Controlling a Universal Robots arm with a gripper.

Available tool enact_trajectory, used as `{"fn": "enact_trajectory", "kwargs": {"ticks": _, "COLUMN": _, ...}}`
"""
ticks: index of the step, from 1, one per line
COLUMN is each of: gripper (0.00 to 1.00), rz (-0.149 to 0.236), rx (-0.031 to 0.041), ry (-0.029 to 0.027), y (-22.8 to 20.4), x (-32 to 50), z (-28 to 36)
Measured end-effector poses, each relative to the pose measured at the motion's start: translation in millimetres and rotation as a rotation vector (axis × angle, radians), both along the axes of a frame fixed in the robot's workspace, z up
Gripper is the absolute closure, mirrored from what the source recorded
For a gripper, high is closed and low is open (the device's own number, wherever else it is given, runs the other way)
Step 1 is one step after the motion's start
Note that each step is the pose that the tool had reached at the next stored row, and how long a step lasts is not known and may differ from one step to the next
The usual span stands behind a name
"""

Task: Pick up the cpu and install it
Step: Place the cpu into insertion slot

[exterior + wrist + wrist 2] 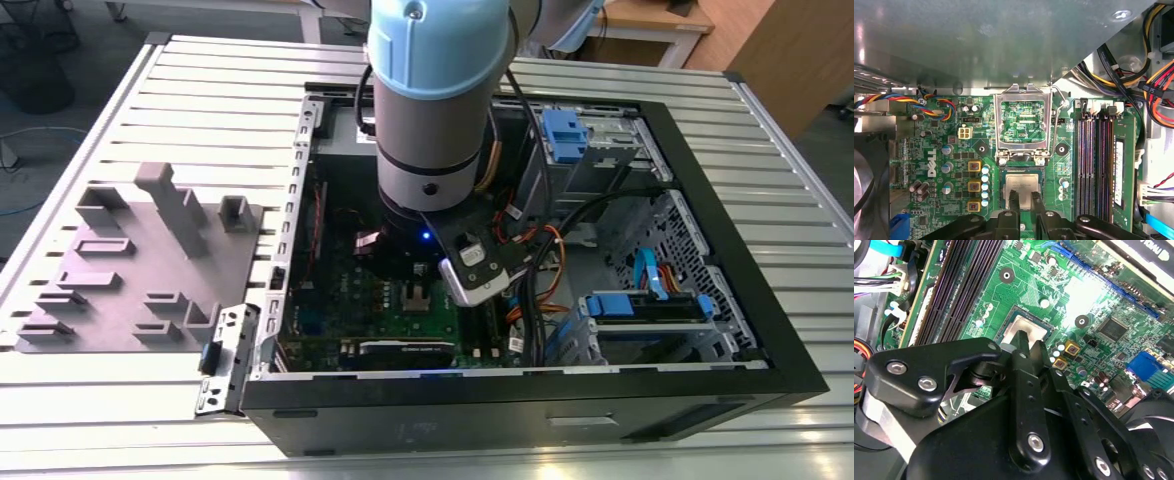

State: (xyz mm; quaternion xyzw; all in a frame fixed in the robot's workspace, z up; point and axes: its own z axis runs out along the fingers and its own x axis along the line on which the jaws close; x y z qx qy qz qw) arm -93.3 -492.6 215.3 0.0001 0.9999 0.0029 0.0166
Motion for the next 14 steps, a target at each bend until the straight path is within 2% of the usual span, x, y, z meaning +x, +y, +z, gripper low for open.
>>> {"fn": "enact_trajectory", "kwargs": {"ticks": 7, "gripper": 0.76, "rz": 0.000, "rx": 0.0000, "ry": 0.0000, "y": 0.0, "x": 0.0, "z": 0.0}}
{"fn": "enact_trajectory", "kwargs": {"ticks": 8, "gripper": 0.78, "rz": 0.000, "rx": 0.0000, "ry": 0.0000, "y": 0.0, "x": 0.0, "z": 0.0}}
{"fn": "enact_trajectory", "kwargs": {"ticks": 9, "gripper": 0.84, "rz": 0.000, "rx": 0.0001, "ry": 0.0000, "y": 0.0, "x": 0.0, "z": 0.0}}
{"fn": "enact_trajectory", "kwargs": {"ticks": 10, "gripper": 0.84, "rz": 0.000, "rx": 0.0000, "ry": 0.0000, "y": 0.0, "x": 0.0, "z": 0.1}}
{"fn": "enact_trajectory", "kwargs": {"ticks": 11, "gripper": 0.89, "rz": 0.000, "rx": 0.0000, "ry": 0.0000, "y": 0.0, "x": 0.0, "z": 0.1}}
{"fn": "enact_trajectory", "kwargs": {"ticks": 14, "gripper": 0.89, "rz": 0.000, "rx": 0.0000, "ry": 0.0000, "y": 0.0, "x": 0.0, "z": 0.1}}
